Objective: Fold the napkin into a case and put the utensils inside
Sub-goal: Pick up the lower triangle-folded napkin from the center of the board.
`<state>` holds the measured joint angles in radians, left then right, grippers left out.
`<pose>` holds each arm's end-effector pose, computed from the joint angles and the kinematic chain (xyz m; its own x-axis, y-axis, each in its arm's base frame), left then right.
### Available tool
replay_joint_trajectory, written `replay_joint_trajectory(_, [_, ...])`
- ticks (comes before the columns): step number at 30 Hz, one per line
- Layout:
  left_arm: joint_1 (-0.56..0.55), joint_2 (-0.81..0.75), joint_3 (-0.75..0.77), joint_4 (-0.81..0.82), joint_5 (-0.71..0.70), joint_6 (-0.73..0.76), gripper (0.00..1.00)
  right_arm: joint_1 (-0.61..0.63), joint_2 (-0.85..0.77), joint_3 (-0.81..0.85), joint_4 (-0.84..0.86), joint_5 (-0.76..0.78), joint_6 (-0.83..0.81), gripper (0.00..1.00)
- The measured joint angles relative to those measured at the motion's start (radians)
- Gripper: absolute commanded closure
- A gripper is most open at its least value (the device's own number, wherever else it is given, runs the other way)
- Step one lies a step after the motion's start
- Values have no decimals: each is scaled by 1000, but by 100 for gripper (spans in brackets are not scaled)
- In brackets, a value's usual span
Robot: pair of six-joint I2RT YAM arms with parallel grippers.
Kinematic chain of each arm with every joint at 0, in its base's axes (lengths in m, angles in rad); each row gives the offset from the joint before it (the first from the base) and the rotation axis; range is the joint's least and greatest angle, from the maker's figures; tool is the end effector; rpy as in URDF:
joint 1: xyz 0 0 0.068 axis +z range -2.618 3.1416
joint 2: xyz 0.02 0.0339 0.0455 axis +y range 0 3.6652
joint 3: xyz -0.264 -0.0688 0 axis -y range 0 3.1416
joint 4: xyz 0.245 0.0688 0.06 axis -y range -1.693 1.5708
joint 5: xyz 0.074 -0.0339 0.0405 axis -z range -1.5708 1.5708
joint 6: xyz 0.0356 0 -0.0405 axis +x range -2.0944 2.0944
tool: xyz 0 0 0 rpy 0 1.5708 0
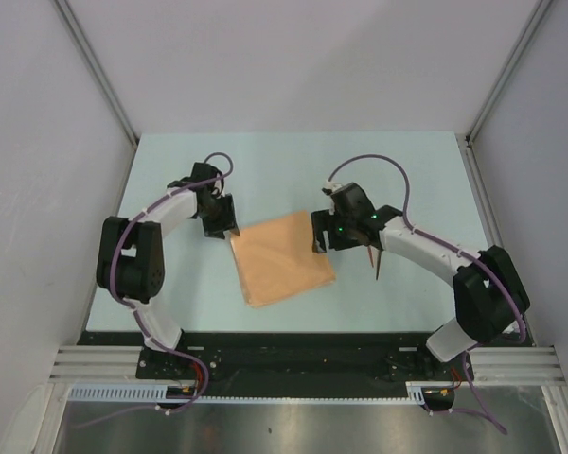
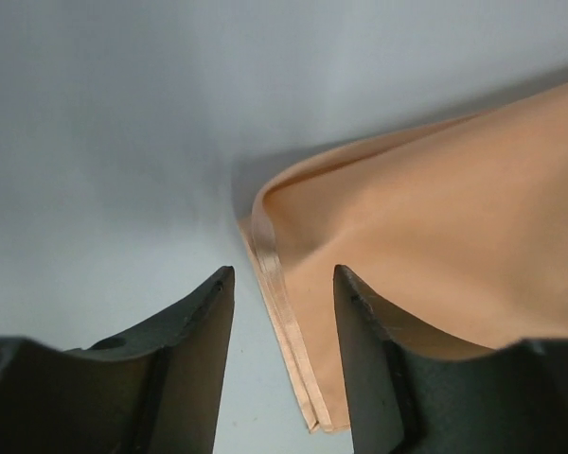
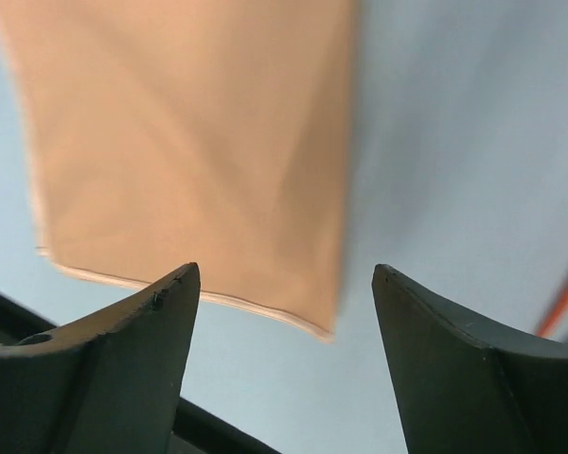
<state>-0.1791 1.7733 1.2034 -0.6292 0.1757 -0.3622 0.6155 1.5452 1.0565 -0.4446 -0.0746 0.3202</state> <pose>0.3446 -0.0687 0.1888 -0.9416 -0.1841 -0.2819 -0.1024 0.9542 -0.2810 0.2621 0.1886 0.2274 -0.8154 -0.1922 -0.5461 -0.3744 0.8946 0.2442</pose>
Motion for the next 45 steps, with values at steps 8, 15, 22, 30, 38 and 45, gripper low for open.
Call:
replay_joint_trajectory(8, [0,101,45,-8,-30,6,59,269,249,342,7,3,1,28])
replay_joint_trajectory(15, [8,48,42,-7,-61,-14,22,457,536,580,-42,76,15,26])
replay_joint_trajectory(22, [141,-299,-116,35,-76,-167,23,529,657,701,-117,175,55,32])
replay_joint_trajectory(30, [272,-539,-249,53,-68,-268,24,556,723,767,-185,285,113,47])
replay_joint_trajectory(38, [278,-550,-304,68,-63,-271,21,563,743,791,-229,341,132,64])
replay_joint_trajectory(45, [279,-527,-337,81,-29,-275,15,572,770,834,-250,377,143,100])
